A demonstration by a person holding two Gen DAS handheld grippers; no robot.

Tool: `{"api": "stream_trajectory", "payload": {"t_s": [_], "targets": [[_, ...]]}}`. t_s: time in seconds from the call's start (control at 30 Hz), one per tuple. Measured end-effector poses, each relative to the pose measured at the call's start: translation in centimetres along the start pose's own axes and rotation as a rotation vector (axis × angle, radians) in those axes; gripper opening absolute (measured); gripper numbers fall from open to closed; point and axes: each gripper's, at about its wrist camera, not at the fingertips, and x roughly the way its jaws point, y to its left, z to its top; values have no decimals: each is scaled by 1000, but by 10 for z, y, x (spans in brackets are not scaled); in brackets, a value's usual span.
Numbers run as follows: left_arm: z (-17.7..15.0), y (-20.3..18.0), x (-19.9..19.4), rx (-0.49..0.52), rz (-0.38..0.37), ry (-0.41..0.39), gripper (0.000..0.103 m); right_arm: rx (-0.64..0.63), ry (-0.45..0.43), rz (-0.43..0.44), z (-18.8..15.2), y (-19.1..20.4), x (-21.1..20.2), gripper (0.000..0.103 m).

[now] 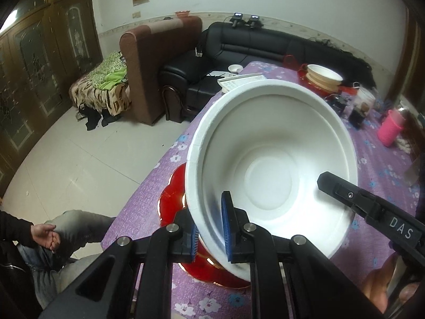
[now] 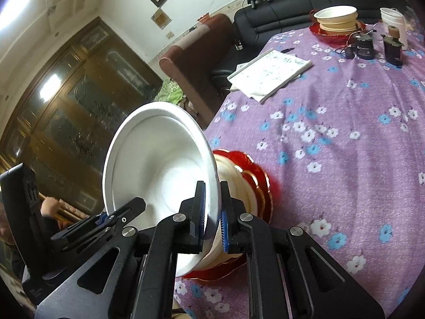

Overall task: Organize plates and bowls
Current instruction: 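Carry the white bowl with both grippers over the dish stack, then lower the white bowl into the stacked bowls and open both grippers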

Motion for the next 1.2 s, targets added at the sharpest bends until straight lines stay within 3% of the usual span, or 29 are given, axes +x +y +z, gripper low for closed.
{"api": "stream_trajectory", "payload": {"t_s": [0.47, 1.2], "targets": [[-10, 14, -3, -25, -28, 7, 14, -30, 2, -1, -6, 13, 5, 10], [-15, 16, 4, -12, -2, 18, 15, -6, 36, -6, -11, 8, 17, 10]]}}
